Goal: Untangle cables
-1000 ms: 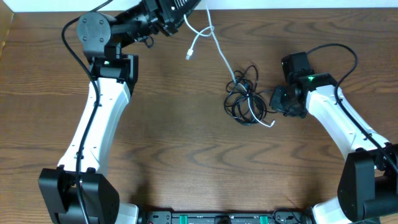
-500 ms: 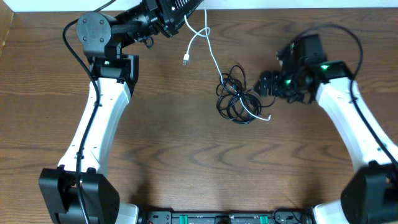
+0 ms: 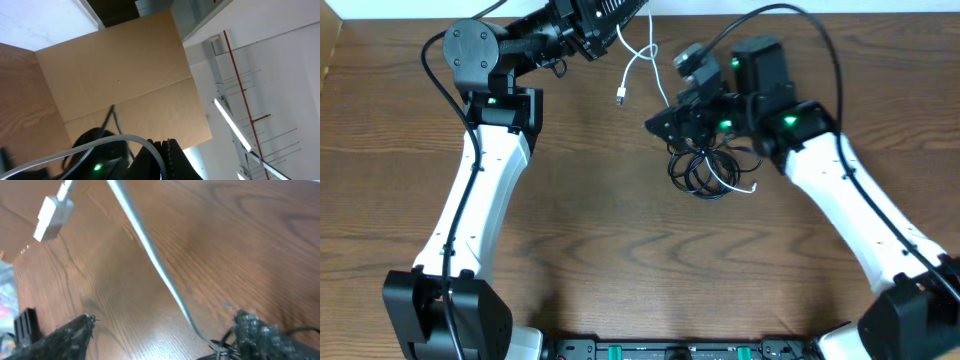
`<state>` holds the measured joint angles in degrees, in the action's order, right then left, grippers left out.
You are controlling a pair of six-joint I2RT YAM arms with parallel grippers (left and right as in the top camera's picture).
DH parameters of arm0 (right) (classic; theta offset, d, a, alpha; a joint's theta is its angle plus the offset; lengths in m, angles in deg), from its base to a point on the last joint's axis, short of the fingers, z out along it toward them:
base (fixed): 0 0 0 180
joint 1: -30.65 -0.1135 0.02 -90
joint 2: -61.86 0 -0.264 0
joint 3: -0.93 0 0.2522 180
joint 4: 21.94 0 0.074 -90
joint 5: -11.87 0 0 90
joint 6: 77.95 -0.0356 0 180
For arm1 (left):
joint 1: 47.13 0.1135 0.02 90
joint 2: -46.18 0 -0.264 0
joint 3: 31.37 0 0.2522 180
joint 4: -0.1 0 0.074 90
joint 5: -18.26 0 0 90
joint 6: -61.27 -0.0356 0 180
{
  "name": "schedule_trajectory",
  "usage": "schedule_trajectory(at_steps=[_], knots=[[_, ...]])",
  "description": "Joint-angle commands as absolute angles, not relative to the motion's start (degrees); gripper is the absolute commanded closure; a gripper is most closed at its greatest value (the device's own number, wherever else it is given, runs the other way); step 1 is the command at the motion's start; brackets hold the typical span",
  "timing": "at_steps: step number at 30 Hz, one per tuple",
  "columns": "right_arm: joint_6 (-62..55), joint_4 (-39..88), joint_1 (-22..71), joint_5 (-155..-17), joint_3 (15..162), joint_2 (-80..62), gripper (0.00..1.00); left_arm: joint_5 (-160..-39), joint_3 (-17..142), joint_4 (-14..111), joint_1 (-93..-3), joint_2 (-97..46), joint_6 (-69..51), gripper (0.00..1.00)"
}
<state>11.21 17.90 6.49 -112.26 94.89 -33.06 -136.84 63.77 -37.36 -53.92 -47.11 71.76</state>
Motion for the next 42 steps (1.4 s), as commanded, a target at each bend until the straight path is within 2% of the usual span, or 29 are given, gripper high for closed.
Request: schedule_trajectory(at_steps=[1,2,3,5,8,9,14,18,25,29,31,35,36,37,39,40,42], knots=[[12.3,17.5,5.3,-110.4,95.1,-35.2,0.27,-137.6,65.4,-37.9,-53.8,-45.6,71.5,0.92],[12.3,17.5,5.0,-110.2,95.1,-35.8,0.32,-137.6,65.4,-37.9,-53.8,-45.6,71.5,0.93],[12.3,17.5,4.7,-109.6,95.1,-36.3,0.5,-137.8,65.4,-37.9,-53.8,-45.6,71.5,0.92],[11.2,17.4,4.8,-108.8,95.1,-36.4,0.63,-137.9,65.4,-37.9,-53.8,-45.6,71.5,0.93],[9.7,16.4,5.4,-107.8,95.1,-36.0,0.93,-138.4,65.4,-37.9,-53.8,-45.6,71.5,0.93],[9.0,15.9,5.5,-107.8,95.2,-35.9,0.99,-138.6,65.3,-37.9,-53.8,-45.6,71.5,0.92],[5.6,13.2,5.7,-107.8,95.3,-33.8,0.99,-140.0,65.1,-37.8,-53.8,-45.6,71.1,0.93],[2.9,11.6,6.8,-106.2,95.3,-29.4,0.99,-142.2,65.0,-33.3,-53.8,-45.6,63.5,0.92],[-2.0,9.5,10.1,-102.2,95.4,-18.2,0.99,-142.7,65.0,-7.1,-53.8,-45.6,38.7,0.92],[-5.7,8.7,12.5,-102.2,95.4,-12.4,0.99,-138.2,65.0,10.7,-53.8,-45.6,24.8,0.91],[-5.9,9.3,13.3,-102.3,95.4,-10.6,0.99,-135.9,65.0,16.4,-53.8,-45.6,23.1,0.92],[-3.1,12.7,13.7,-102.3,95.4,-9.8,0.99,-135.7,65.0,17.4,-53.9,-45.4,26.3,0.93],[-2.1,14.0,13.6,-102.4,95.4,-10.2,0.97,-135.8,65.0,16.5,-54.0,-45.3,28.5,0.93],[-0.3,15.8,13.3,-102.5,95.3,-10.7,0.9,-135.8,65.0,14.5,-54.1,-45.1,31.5,0.93],[2.2,18.3,12.7,-102.5,95.2,-12.2,0.73,-136.9,65.0,8.6,-54.4,-44.6,36.7,0.92],[3.1,19.8,12.2,-102.5,95.2,-14.0,0.55,-138.3,65.0,1.2,-54.8,-44.2,41.4,0.92],[3.2,20.7,11.4,-103.1,95.2,-16.8,0.43,-139.0,65.0,-9.2,-55.6,-43.6,48.7,0.93]])
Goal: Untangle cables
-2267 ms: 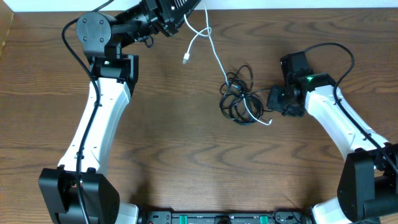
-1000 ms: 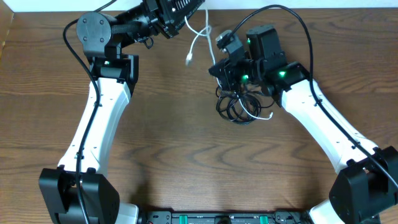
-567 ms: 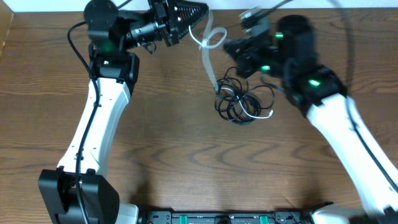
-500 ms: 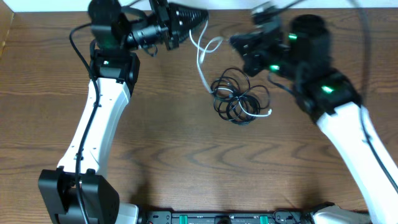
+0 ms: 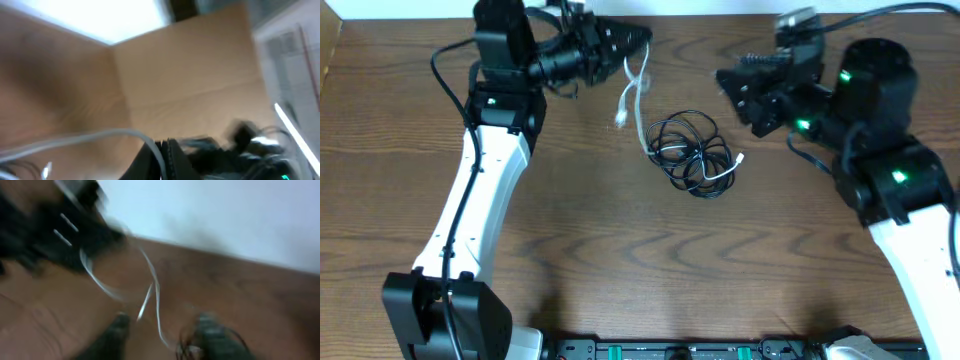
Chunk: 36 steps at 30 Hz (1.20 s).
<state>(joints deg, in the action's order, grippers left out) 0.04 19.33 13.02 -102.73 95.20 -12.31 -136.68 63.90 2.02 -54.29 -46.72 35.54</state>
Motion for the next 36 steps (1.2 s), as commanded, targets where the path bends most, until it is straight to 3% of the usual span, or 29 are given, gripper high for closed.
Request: schedule_trajectory(at_steps=[1,5,15,19,21,23,25,31,36], knots=[[3.2,20.8,11.0,-104.0,95.2,-18.2,0.38,-138.8,65.0,-13.8,-56.0,-43.4,52.5,0.92],[4.4,19.8,9.5,-107.5,95.2,-23.9,0.29,-137.6,65.1,-26.0,-57.5,-42.5,61.3,0.93],[4.4,14.6,5.3,-108.9,95.2,-32.3,0.3,-135.0,65.1,-26.6,-57.7,-40.5,65.7,0.93],[3.7,12.5,4.0,-108.7,95.2,-34.7,0.41,-134.4,65.1,-26.6,-57.8,-39.7,66.4,0.93],[3.7,12.2,3.3,-108.5,95.2,-35.1,0.59,-134.5,65.1,-26.6,-57.8,-39.7,66.4,0.93],[3.8,12.1,2.8,-108.1,95.2,-35.2,0.71,-134.5,65.1,-26.6,-57.8,-39.7,66.4,0.92],[3.8,12.2,2.5,-108.0,95.2,-35.2,0.99,-134.5,65.1,-26.6,-57.8,-39.7,66.4,0.93],[-1.9,10.8,3.3,-108.1,95.3,-33.4,0.99,-137.2,65.1,-23.8,-57.5,-39.7,58.7,0.93],[-7.4,9.4,6.1,-108.0,95.3,-26.1,0.99,-138.0,65.1,-6.0,-57.4,-39.8,39.3,0.93]])
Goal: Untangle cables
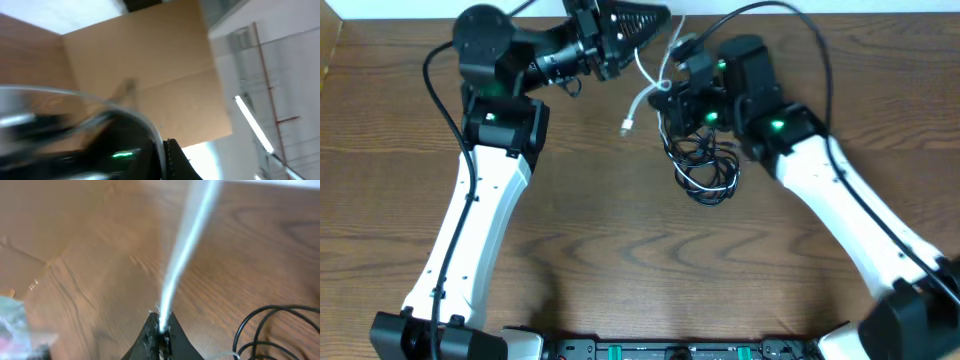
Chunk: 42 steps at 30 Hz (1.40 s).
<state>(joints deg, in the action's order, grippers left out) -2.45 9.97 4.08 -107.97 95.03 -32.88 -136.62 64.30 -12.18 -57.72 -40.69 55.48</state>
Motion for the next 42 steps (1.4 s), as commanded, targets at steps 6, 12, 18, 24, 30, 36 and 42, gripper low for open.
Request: schedule_trajectory(at_steps=[6,12,18,24,30,36,42], knots=[[-8.6,23.8,8.3,-105.4,95.3,-18.6,0.99,-120.9,65.1,20.2,-54.6,-39.8,21.0,0.92],[-7.2,28.5,8.5,-102.0,95.3,-17.2,0.99,-109.4,65.1,32.1,-53.3,-39.8,15.8,0.92],[-3.7,26.4,8.3,-102.0,95.2,-18.0,0.9,-124.2,65.1,24.8,-53.3,-39.5,22.8,0.92],[0.8,24.7,6.2,-102.1,95.2,-23.2,0.33,-134.8,65.1,-0.4,-55.0,-38.9,43.5,0.93],[1.3,22.6,5.7,-105.6,95.2,-29.1,0.31,-132.5,65.1,-13.5,-57.2,-37.6,53.1,0.93],[3.8,18.5,4.1,-111.6,95.2,-33.1,0.3,-131.0,65.1,-13.5,-57.3,-37.5,56.5,0.93],[3.3,12.4,2.1,-111.4,95.2,-36.1,0.4,-130.7,65.1,-16.2,-57.2,-37.4,58.5,0.93]])
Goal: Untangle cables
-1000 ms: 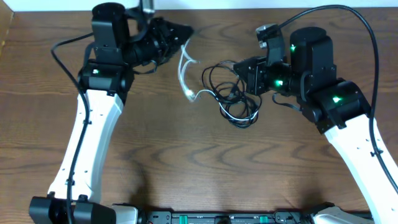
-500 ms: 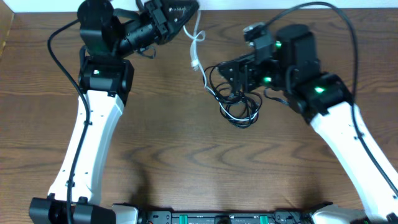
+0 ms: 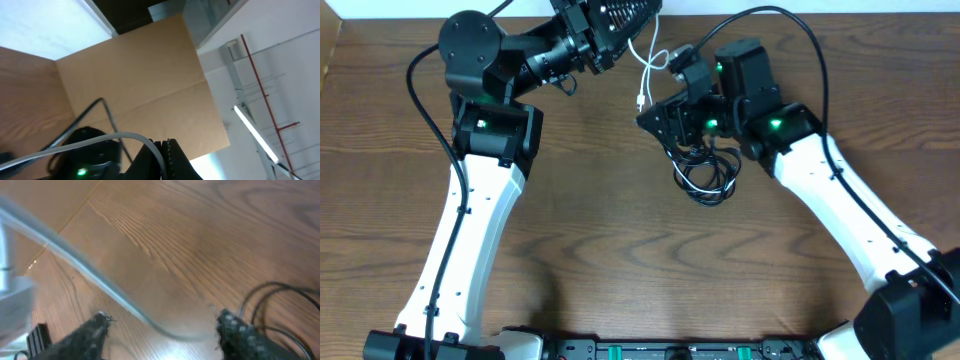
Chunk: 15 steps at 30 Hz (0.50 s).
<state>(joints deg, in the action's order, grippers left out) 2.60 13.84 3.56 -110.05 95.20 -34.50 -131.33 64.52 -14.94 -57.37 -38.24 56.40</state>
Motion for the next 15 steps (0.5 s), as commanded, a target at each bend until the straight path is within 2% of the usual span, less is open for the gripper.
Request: schedule_trajectory(at_steps=[1,4,10,15], knots=[[3.3,11.8,1.8,-111.3,95.2,-36.5,0.51,-130.8,65.1,-16.3,-57.2,-37.3,58.5,0.93],[2.3,11.0,1.3,-107.9,95.2,-36.7,0.99,-130.9,65.1,-16.2,-57.2,-37.3,58.4,0.92],[0.1,10.7,1.5,-106.8,95.2,-34.9,0.99,-131.2,65.1,-15.3,-57.2,-37.3,54.0,0.93],[-2.0,11.6,2.4,-106.7,95.3,-29.4,0.99,-129.8,65.1,-3.3,-56.5,-37.3,42.0,0.92]])
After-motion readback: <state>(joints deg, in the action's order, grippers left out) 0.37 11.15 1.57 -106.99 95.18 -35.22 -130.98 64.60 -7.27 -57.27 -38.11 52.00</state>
